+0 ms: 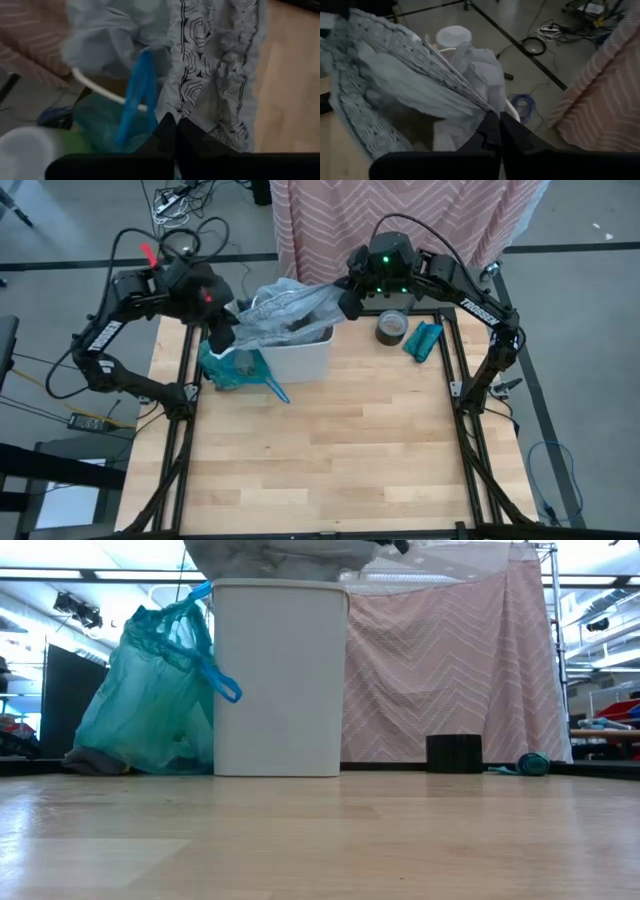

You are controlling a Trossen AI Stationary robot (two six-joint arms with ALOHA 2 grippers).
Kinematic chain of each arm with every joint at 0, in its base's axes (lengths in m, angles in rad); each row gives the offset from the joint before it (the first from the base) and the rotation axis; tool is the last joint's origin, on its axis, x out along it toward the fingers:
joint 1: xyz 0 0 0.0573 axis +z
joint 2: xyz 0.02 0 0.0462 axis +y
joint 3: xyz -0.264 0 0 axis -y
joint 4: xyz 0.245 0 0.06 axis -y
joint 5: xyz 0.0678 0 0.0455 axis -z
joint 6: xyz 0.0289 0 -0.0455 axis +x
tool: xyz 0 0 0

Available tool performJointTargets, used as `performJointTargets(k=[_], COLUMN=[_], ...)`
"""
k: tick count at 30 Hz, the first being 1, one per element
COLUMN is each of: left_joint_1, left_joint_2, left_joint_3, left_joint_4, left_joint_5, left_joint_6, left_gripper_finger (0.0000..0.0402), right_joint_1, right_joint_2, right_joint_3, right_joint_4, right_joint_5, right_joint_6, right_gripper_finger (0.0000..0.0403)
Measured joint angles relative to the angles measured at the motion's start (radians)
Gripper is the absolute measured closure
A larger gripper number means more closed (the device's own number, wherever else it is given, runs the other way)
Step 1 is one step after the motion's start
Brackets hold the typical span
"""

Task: Place trash/remove bag and relplace
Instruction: Insert the gray trash bag into the trash bin

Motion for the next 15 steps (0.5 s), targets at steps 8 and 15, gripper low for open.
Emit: performJointTargets(k=[8,15], left_joint_1=[0.0,0.0], left_joint_2=[-0.042,-0.04], left_joint_3=[0.0,0.0], left_joint_4=[-0.027,-0.022], left_joint_5=[-0.128,-0.203], left_joint_6=[-0.013,-0.026], left_gripper_finger=[0.0393,0.0393], right_joint_1=[-0.001,-0.001], right_joint_2=[-0.001,-0.002], right_joint_3=[0.0,0.0], right_joint_4=[-0.039,-0.054], right_joint_5=[0.095,0.103], right_joint_6=[0.003,-0.013], right_gripper_finger=[0.0403,0.0403])
